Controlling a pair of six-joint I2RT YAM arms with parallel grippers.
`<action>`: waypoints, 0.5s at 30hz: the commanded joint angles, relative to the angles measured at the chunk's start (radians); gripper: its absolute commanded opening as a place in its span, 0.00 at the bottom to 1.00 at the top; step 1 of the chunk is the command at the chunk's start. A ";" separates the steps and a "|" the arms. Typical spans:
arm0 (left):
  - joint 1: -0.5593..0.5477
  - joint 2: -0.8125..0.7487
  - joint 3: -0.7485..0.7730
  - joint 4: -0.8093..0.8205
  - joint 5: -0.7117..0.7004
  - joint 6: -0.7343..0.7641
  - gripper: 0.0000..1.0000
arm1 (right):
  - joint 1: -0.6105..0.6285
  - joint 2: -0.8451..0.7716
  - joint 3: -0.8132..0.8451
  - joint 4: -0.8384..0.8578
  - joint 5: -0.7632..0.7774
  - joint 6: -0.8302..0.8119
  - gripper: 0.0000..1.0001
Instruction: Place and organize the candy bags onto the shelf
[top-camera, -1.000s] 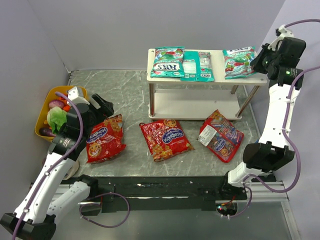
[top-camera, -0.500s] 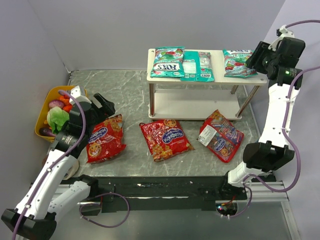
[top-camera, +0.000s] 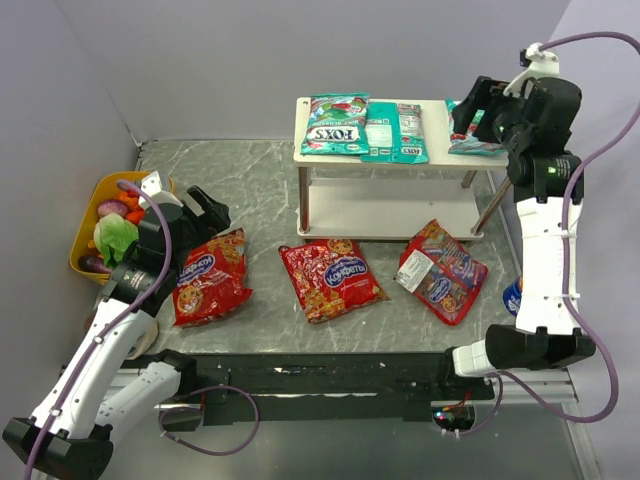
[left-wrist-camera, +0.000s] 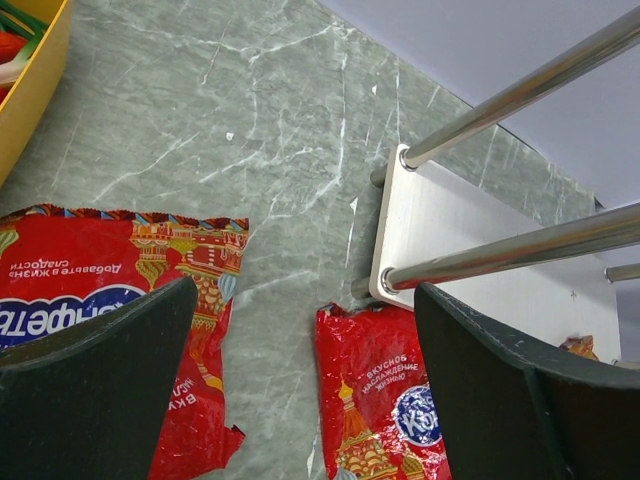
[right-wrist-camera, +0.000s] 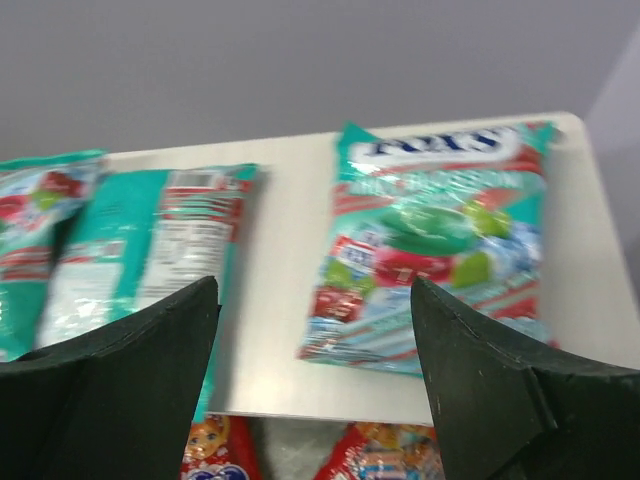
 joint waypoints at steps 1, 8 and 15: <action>0.000 -0.011 0.005 0.042 0.010 0.004 0.96 | 0.056 0.012 -0.010 0.067 -0.011 0.016 0.84; 0.000 -0.026 -0.012 0.040 0.013 -0.002 0.96 | 0.119 0.113 -0.013 0.062 -0.090 0.050 0.83; 0.000 -0.034 -0.018 0.037 0.008 -0.005 0.96 | 0.121 0.172 -0.010 0.064 -0.154 0.079 0.81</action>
